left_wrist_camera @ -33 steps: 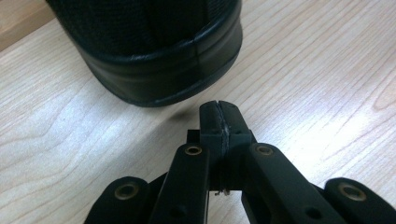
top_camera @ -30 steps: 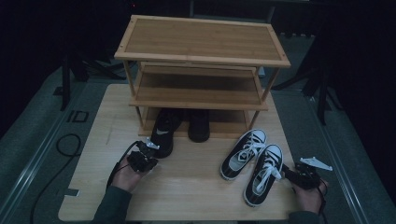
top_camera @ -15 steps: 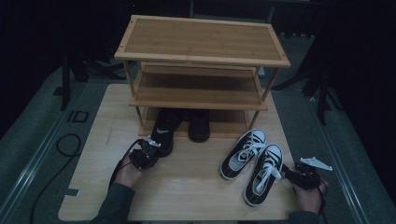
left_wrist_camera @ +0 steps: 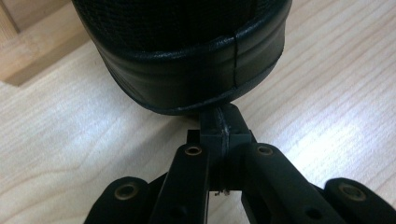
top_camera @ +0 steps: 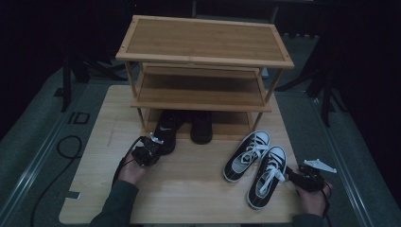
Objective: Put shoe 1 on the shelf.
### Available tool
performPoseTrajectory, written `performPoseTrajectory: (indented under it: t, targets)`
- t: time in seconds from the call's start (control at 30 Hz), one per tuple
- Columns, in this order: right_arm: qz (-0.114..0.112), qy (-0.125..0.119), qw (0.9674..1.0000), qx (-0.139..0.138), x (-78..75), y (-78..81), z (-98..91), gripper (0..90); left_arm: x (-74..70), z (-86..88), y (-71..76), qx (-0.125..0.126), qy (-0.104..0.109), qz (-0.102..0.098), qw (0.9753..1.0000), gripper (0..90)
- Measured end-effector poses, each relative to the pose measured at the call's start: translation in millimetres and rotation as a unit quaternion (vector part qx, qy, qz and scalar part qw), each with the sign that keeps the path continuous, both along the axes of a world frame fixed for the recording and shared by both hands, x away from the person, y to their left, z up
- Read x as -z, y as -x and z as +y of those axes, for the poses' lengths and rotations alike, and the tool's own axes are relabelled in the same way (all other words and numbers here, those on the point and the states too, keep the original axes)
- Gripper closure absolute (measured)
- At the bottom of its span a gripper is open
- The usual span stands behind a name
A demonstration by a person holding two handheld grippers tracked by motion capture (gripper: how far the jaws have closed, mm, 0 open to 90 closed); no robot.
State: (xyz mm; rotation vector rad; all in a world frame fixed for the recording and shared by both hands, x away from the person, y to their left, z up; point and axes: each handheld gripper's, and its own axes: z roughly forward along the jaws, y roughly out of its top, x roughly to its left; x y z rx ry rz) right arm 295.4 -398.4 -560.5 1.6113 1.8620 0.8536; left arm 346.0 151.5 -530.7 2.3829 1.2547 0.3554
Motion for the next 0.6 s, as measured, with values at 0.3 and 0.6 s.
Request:
performPoseTrajectory:
  t: [0.3, 0.6]
  targets:
    - [0.000, 0.000, 1.0000, 0.000, 0.0, 0.0, -0.1, 40.7, -4.4, -7.4, -10.1, 0.004, -0.001, -0.003, 1.0000, 90.0]
    - [0.000, 0.000, 1.0000, 0.000, 0.0, 0.0, 0.0, 40.6, -8.3, -13.7, -15.7, 0.003, 0.006, -0.007, 1.0000, 90.0]
